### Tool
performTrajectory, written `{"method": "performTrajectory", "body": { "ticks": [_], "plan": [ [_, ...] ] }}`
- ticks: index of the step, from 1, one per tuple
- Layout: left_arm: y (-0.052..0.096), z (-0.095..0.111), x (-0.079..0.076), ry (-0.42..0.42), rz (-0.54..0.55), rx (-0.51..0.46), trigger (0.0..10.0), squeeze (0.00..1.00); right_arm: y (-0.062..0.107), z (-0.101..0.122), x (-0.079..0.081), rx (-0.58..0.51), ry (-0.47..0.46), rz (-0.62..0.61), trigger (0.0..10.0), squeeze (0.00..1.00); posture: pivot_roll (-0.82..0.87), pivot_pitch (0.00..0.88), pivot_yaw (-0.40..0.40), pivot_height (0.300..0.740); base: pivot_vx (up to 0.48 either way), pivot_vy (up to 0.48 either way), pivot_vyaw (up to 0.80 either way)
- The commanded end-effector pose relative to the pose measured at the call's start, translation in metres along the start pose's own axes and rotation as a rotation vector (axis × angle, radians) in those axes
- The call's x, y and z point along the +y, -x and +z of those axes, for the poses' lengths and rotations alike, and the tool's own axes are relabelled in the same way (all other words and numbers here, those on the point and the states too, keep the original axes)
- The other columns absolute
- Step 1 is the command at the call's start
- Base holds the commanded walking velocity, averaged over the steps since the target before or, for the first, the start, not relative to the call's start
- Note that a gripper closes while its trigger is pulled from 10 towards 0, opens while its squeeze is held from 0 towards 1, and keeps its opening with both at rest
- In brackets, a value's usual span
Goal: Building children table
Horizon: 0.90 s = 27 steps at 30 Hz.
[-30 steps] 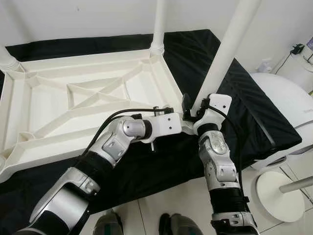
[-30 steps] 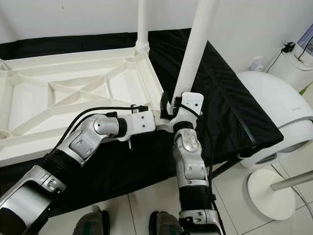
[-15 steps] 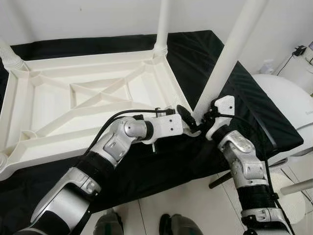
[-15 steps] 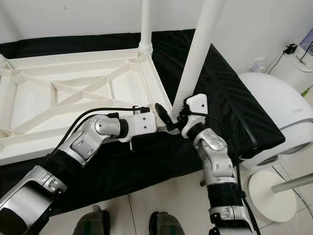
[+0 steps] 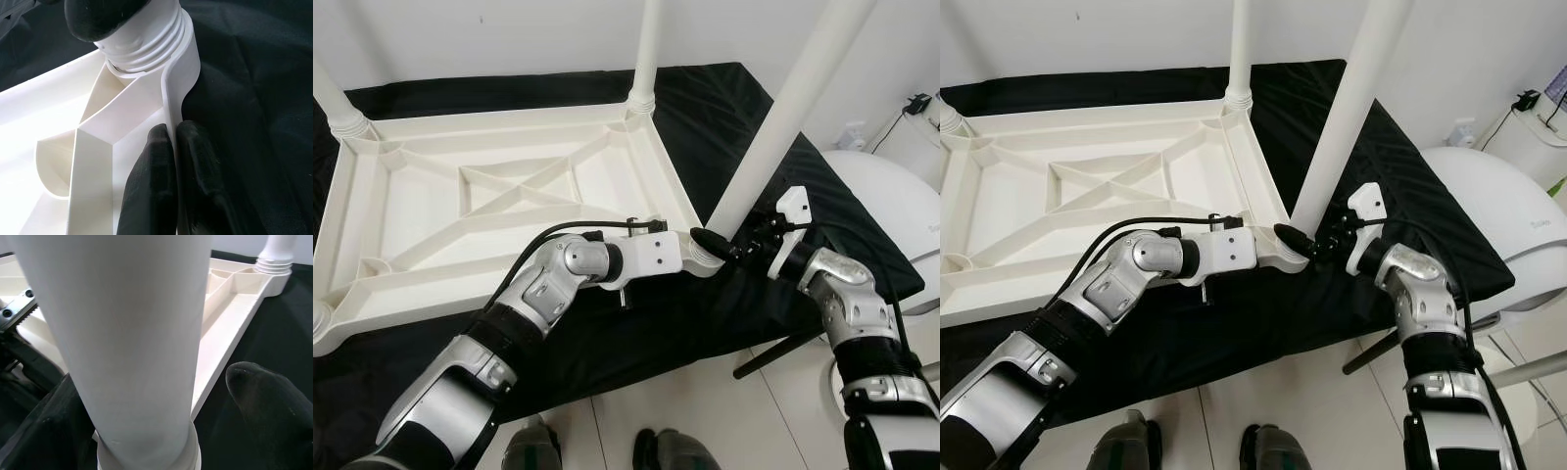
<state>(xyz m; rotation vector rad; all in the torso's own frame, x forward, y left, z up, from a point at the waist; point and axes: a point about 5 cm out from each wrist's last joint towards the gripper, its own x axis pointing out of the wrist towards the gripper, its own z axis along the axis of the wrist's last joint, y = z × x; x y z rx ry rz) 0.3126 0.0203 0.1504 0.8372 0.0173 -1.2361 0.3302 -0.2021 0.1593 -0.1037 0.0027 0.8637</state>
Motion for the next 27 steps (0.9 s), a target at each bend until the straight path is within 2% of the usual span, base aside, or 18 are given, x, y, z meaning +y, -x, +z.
{"method": "performTrajectory", "body": {
  "ticks": [1, 8, 9, 11, 12, 24, 25, 27],
  "plan": [
    [-0.002, 0.010, 0.000, -0.061, -0.029, -0.029, 10.0, 0.00, 0.004, 0.005, -0.006, -0.009, 0.015, -0.003, 10.0, 0.00, -0.05, 0.054, -0.030, 0.740, 0.000, 0.000, 0.00],
    [-0.002, 0.010, 0.001, -0.062, -0.031, -0.031, 10.0, 0.00, -0.006, 0.005, -0.003, -0.032, 0.048, 0.034, 10.0, 0.00, -0.05, 0.062, -0.025, 0.740, 0.000, 0.000, 0.00],
    [-0.002, 0.010, 0.001, -0.061, -0.030, -0.031, 10.0, 0.00, -0.006, 0.004, -0.003, -0.033, 0.046, 0.039, 7.0, 0.00, -0.05, 0.063, -0.025, 0.740, 0.000, 0.000, 0.00],
    [-0.002, 0.011, 0.001, -0.061, -0.030, -0.031, 10.0, 0.00, -0.006, 0.004, -0.003, -0.033, 0.043, 0.044, 7.0, 0.00, -0.05, 0.063, -0.025, 0.740, 0.000, 0.000, 0.00],
    [-0.002, 0.010, 0.001, -0.061, -0.030, -0.031, 10.0, 0.00, -0.006, 0.002, -0.003, -0.032, 0.037, 0.050, 0.0, 0.00, -0.05, 0.064, -0.025, 0.740, 0.000, 0.000, 0.00],
    [-0.001, 0.009, 0.000, -0.057, -0.034, -0.030, 10.0, 0.00, 0.002, -0.006, 0.006, -0.038, 0.007, 0.060, 0.2, 0.00, -0.05, 0.071, -0.028, 0.740, 0.000, 0.000, 0.00],
    [-0.001, 0.009, 0.000, -0.057, -0.033, -0.030, 10.0, 0.00, 0.001, -0.006, 0.006, -0.041, 0.008, 0.040, 7.7, 0.00, -0.06, 0.074, -0.031, 0.740, 0.000, 0.000, 0.00],
    [-0.001, 0.009, 0.000, -0.057, -0.033, -0.030, 10.0, 0.00, 0.001, -0.006, 0.006, -0.044, 0.010, 0.027, 7.7, 0.00, -0.06, 0.074, -0.031, 0.740, 0.000, 0.000, 0.00]
  ]
}}
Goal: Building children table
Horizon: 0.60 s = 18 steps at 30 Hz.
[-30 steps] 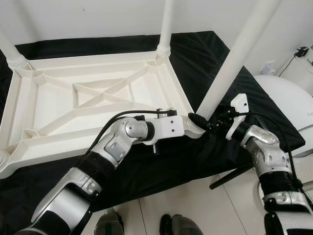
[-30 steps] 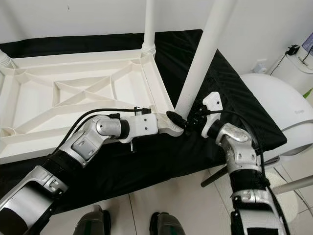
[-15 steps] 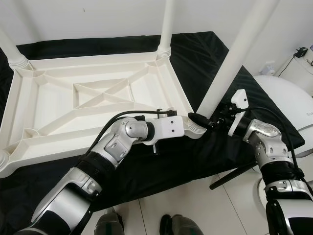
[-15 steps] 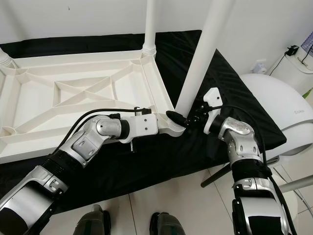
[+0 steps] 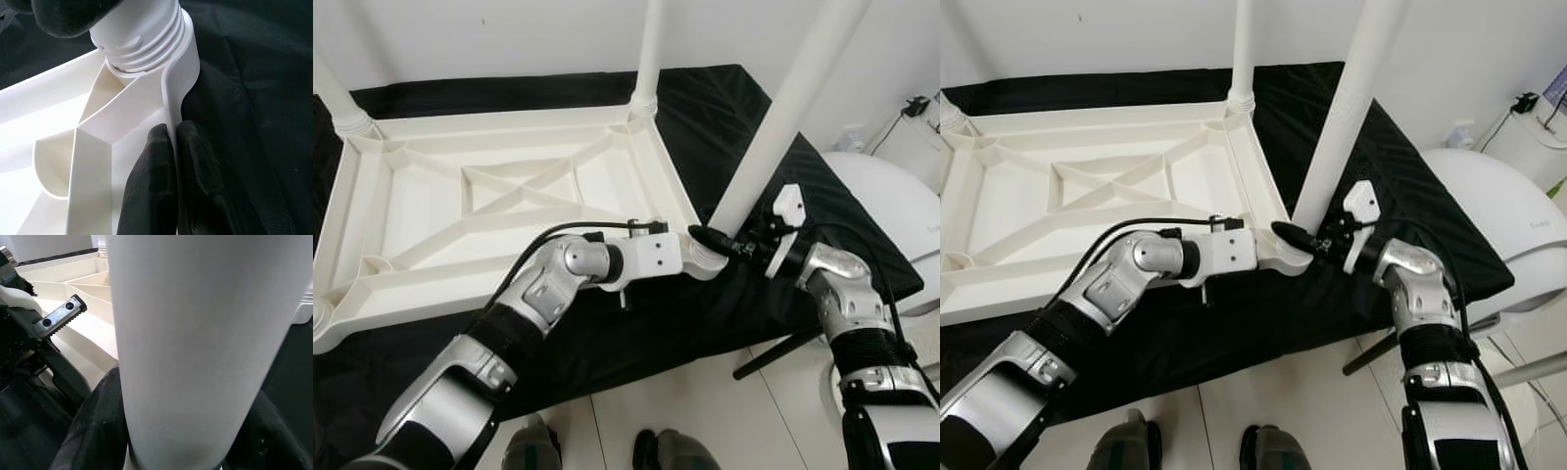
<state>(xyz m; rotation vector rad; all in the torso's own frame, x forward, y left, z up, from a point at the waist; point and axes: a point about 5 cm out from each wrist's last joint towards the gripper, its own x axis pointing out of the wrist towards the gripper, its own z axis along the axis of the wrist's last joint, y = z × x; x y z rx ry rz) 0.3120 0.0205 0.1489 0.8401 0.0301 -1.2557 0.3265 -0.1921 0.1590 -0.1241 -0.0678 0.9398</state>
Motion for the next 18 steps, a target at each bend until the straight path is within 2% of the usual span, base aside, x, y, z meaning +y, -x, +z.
{"method": "performTrajectory", "body": {
  "ticks": [1, 6, 8, 13, 14, 18],
  "plan": [
    [-0.001, 0.010, 0.001, -0.058, -0.010, -0.033, 10.0, 0.00, 0.006, -0.007, -0.001, 0.005, -0.041, -0.067, 10.0, 0.00, -0.06, 0.074, -0.035, 0.740, 0.000, 0.000, 0.00],
    [-0.001, 0.010, 0.001, -0.055, -0.007, -0.033, 10.0, 0.00, 0.000, -0.006, 0.003, -0.034, -0.050, -0.159, 10.0, 0.00, -0.05, 0.075, -0.038, 0.740, 0.000, 0.000, 0.00],
    [-0.001, 0.010, 0.002, -0.053, -0.004, -0.033, 10.0, 0.00, -0.006, -0.008, 0.004, -0.040, -0.063, -0.266, 10.0, 0.00, -0.05, 0.076, -0.039, 0.740, 0.000, 0.000, 0.00],
    [-0.001, 0.010, 0.001, -0.052, -0.004, -0.031, 10.0, 0.00, -0.011, -0.008, 0.007, -0.056, -0.066, -0.348, 10.0, 0.00, -0.05, 0.076, -0.040, 0.740, 0.000, 0.000, 0.00],
    [-0.002, 0.010, 0.001, -0.050, -0.004, -0.030, 10.0, 0.00, -0.015, -0.007, 0.009, -0.078, -0.083, -0.420, 10.0, 0.00, -0.05, 0.080, -0.040, 0.740, 0.000, 0.000, 0.00],
    [-0.002, 0.010, 0.001, -0.048, -0.005, -0.030, 10.0, 0.00, -0.021, -0.005, 0.012, -0.104, -0.118, -0.490, 10.0, 0.00, -0.05, 0.080, -0.042, 0.740, 0.000, 0.000, 0.00]
  ]
}}
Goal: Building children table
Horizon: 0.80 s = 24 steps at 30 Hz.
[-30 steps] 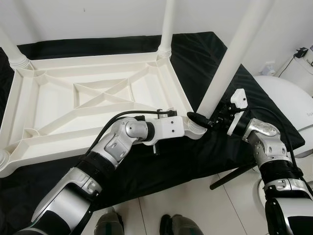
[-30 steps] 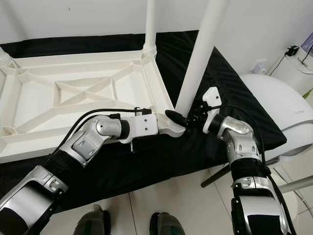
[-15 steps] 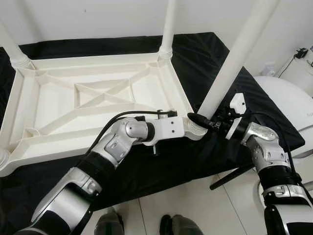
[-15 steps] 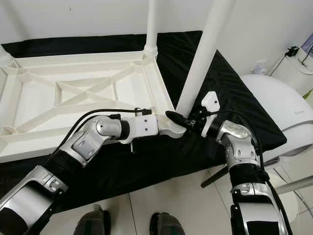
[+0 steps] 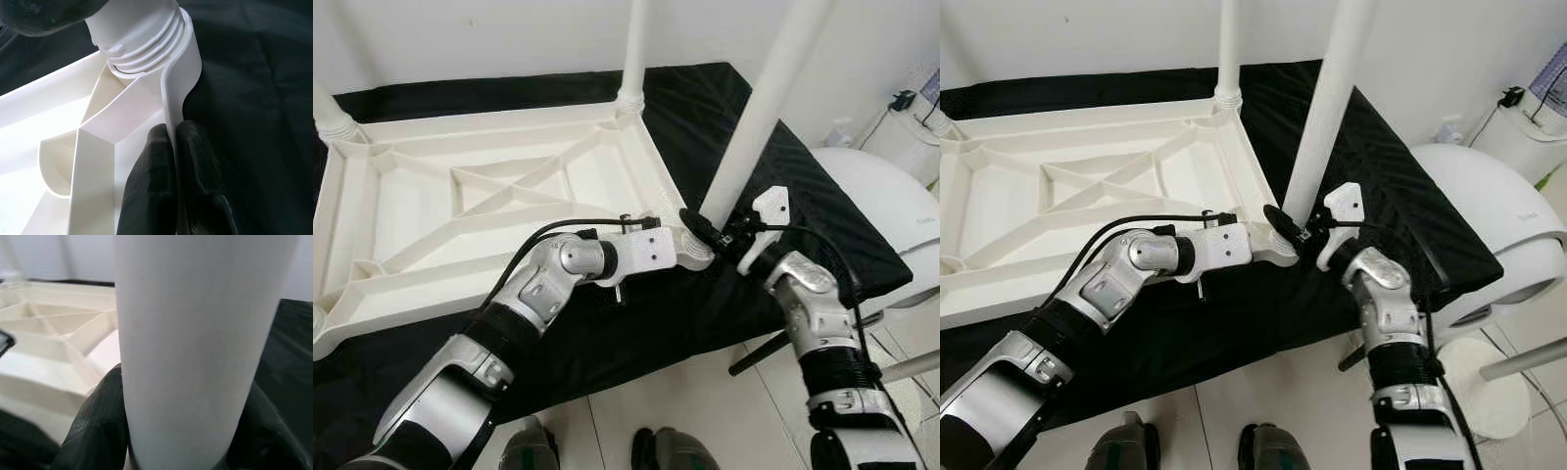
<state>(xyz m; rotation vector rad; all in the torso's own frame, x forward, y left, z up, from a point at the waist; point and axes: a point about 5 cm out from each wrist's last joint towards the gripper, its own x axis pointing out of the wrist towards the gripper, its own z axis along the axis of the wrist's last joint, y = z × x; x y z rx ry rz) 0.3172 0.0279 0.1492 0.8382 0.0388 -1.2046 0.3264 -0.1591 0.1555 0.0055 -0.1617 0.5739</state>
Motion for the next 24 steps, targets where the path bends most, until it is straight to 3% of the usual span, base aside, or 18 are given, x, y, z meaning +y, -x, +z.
{"method": "performTrajectory", "body": {
  "ticks": [1, 8, 12, 13, 20, 24],
  "plan": [
    [-0.005, 0.016, -0.005, -0.062, -0.047, -0.053, 10.0, 0.00, 0.003, -0.003, -0.010, 0.017, -0.042, -0.118, 10.0, 0.00, -0.05, 0.080, -0.042, 0.740, 0.000, 0.000, 0.00],
    [-0.005, 0.015, -0.005, -0.061, -0.046, -0.051, 10.0, 0.00, -0.007, -0.007, 0.005, -0.004, -0.090, -0.404, 10.0, 0.00, -0.05, 0.080, -0.044, 0.740, 0.000, 0.000, 0.00],
    [-0.005, 0.015, -0.004, -0.063, -0.045, -0.050, 10.0, 0.00, -0.010, -0.009, 0.011, -0.001, -0.077, -0.504, 10.0, 0.00, -0.05, 0.079, -0.044, 0.740, 0.000, 0.000, 0.00],
    [-0.005, 0.015, -0.004, -0.064, -0.044, -0.051, 10.0, 0.00, -0.010, -0.012, 0.018, 0.023, -0.052, -0.601, 10.0, 0.00, -0.05, 0.079, -0.045, 0.740, 0.000, 0.000, 0.00],
    [-0.005, 0.015, -0.004, -0.065, -0.041, -0.051, 10.0, 0.00, -0.011, -0.012, 0.031, 0.033, -0.045, -0.728, 10.0, 0.00, -0.05, 0.078, -0.047, 0.740, 0.000, 0.000, 0.00],
    [-0.005, 0.015, -0.006, -0.065, -0.044, -0.051, 10.0, 0.00, -0.009, -0.011, 0.027, 0.029, -0.034, -0.754, 10.0, 0.00, -0.05, 0.077, -0.050, 0.740, 0.000, 0.000, 0.00]
  ]
}}
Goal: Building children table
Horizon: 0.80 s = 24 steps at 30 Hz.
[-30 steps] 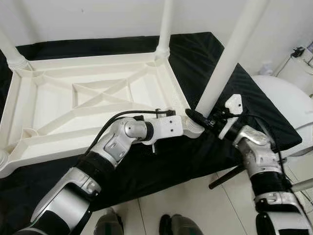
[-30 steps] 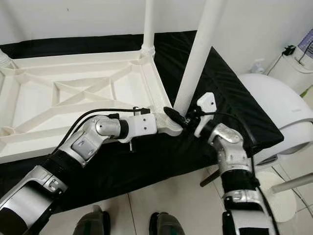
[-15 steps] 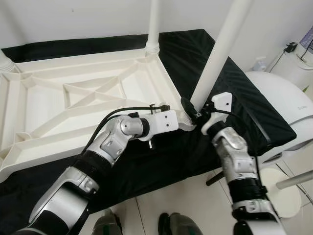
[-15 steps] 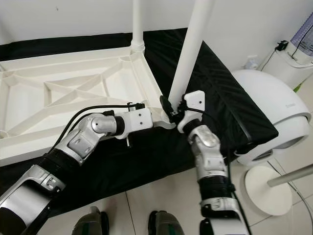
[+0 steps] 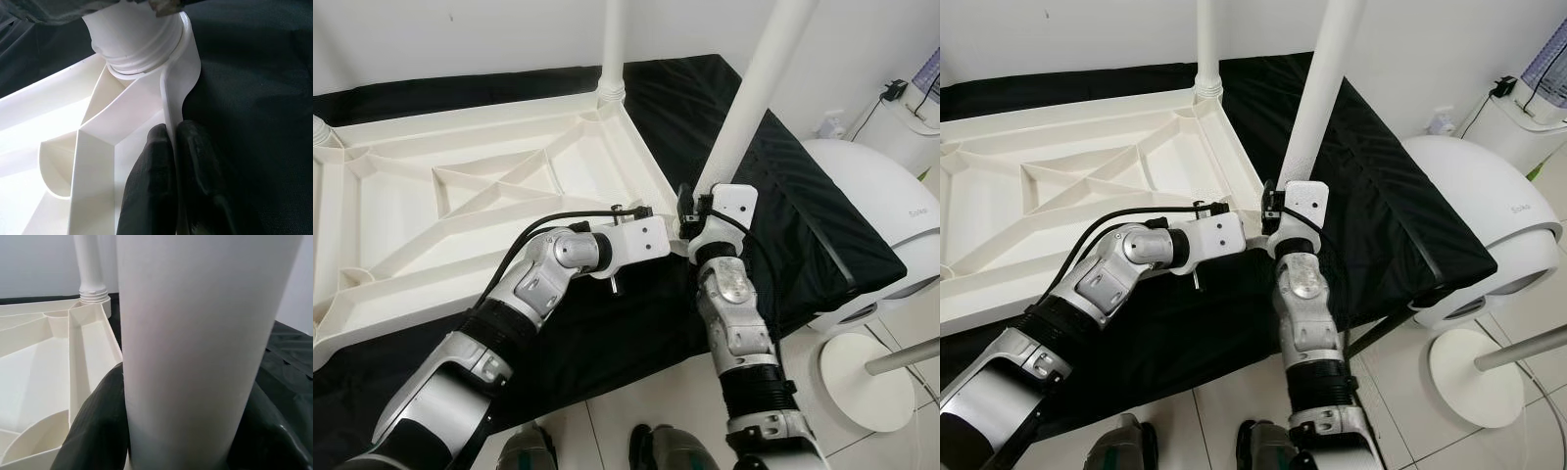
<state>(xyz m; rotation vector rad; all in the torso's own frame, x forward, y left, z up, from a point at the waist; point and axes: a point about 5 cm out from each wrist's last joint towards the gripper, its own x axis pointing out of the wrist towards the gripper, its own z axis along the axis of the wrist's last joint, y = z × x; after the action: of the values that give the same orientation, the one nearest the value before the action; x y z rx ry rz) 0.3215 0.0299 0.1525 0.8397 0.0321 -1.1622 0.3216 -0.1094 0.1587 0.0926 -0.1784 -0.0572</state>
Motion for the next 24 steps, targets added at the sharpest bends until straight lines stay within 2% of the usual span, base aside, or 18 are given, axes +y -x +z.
{"method": "performTrajectory", "body": {
  "ticks": [1, 8, 9, 18, 23, 24],
  "plan": [
    [-0.0062, 0.0156, -0.0114, -0.066, -0.083, -0.063, 10.0, 0.00, 0.0019, -0.0114, -0.0236, 0.064, 0.020, -0.126, 10.0, 0.00, -0.05, 0.075, -0.052, 0.740, 0.000, 0.000, 0.00],
    [-0.0062, 0.0154, -0.0107, -0.067, -0.079, -0.061, 10.0, 0.00, 0.0031, -0.0132, -0.0211, 0.075, 0.013, -0.118, 10.0, 0.00, -0.04, 0.069, -0.055, 0.740, 0.000, 0.000, 0.00],
    [-0.0062, 0.0153, -0.0107, -0.067, -0.078, -0.061, 10.0, 0.00, 0.0034, -0.0128, -0.0208, 0.073, 0.008, -0.110, 10.0, 1.00, -0.04, 0.069, -0.055, 0.740, 0.000, 0.000, 0.00],
    [-0.0061, 0.0145, -0.0110, -0.066, -0.076, -0.058, 10.0, 0.00, 0.0075, -0.0133, -0.0236, 0.066, 0.010, -0.091, 10.0, 1.00, -0.04, 0.060, -0.056, 0.740, 0.000, 0.000, 0.00],
    [-0.0058, 0.0145, -0.0111, -0.067, -0.076, -0.057, 10.0, 0.00, 0.0082, -0.0125, -0.0254, 0.055, -0.004, -0.023, 10.0, 1.00, -0.04, 0.060, -0.055, 0.740, 0.000, 0.000, 0.00],
    [-0.0058, 0.0146, -0.0110, -0.067, -0.076, -0.058, 10.0, 0.00, 0.0082, -0.0131, -0.0258, 0.060, -0.019, 0.036, 10.0, 0.00, -0.04, 0.062, -0.055, 0.740, 0.000, 0.000, 0.00]
  ]
}}
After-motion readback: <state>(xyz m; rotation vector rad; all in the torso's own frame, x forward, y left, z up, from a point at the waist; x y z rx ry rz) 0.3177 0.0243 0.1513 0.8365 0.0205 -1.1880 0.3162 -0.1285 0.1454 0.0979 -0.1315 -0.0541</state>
